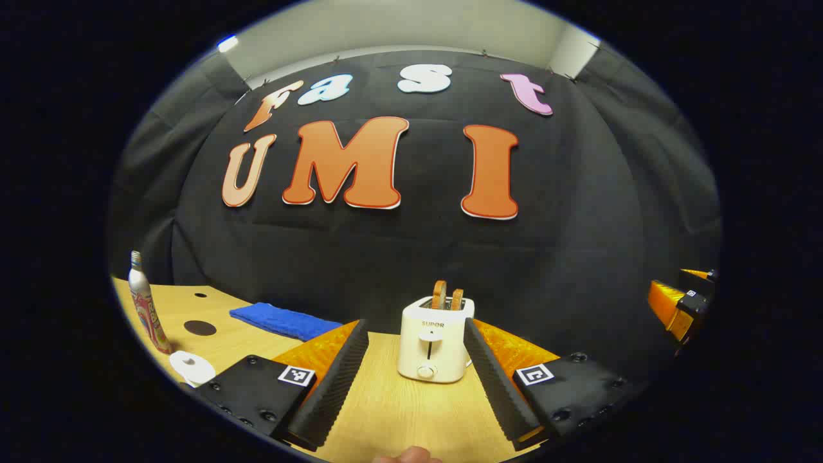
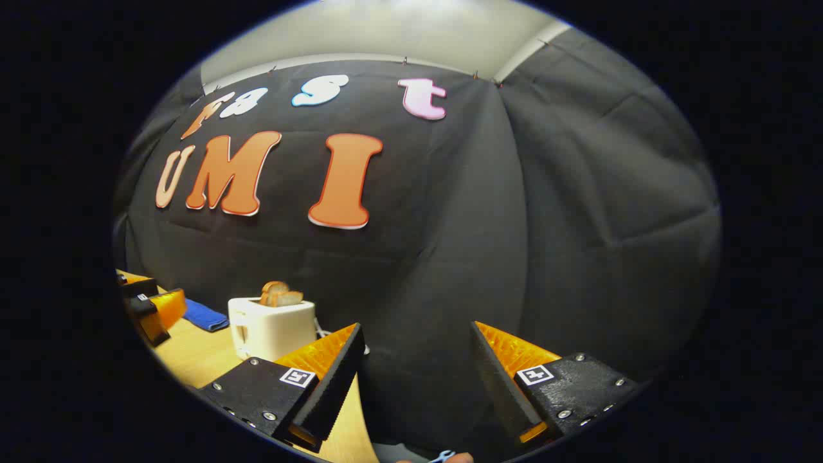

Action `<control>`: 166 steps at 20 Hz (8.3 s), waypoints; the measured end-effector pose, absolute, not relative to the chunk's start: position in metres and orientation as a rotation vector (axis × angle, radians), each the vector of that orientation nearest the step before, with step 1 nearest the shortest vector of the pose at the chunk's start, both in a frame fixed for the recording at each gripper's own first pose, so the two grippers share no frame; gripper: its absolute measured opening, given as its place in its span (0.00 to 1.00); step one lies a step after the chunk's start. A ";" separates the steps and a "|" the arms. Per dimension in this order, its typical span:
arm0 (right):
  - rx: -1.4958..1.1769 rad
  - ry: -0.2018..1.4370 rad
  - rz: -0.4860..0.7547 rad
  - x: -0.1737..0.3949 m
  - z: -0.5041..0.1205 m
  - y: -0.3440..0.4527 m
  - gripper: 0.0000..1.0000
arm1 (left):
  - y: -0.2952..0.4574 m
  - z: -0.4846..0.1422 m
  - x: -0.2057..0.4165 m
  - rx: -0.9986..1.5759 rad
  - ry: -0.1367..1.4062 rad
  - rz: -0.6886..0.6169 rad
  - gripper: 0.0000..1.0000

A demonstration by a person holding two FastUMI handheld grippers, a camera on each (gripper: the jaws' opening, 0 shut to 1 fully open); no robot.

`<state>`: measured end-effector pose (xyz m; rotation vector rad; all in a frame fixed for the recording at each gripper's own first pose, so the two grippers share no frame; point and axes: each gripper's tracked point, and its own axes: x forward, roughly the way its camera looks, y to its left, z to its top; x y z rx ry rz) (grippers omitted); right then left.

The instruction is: Open the teacup lid with one hand, grasp the water bottle and pour water into the teacup with the other hand; after pouring, place the water bottle on the coaster and then close the teacup lid.

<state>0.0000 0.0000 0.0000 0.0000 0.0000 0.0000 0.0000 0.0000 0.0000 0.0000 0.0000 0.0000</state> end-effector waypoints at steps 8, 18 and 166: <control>-0.067 0.042 -0.152 -0.102 0.096 0.034 0.96 | 0.101 0.104 -0.037 -0.103 -0.061 -0.193 0.94; 0.053 0.081 0.090 -0.155 0.107 0.257 1.00 | 0.350 0.140 -0.065 0.081 -0.033 -0.034 0.99; 0.172 0.308 0.505 -0.179 0.000 0.351 0.22 | 0.363 0.024 -0.038 2.098 0.046 -0.201 0.85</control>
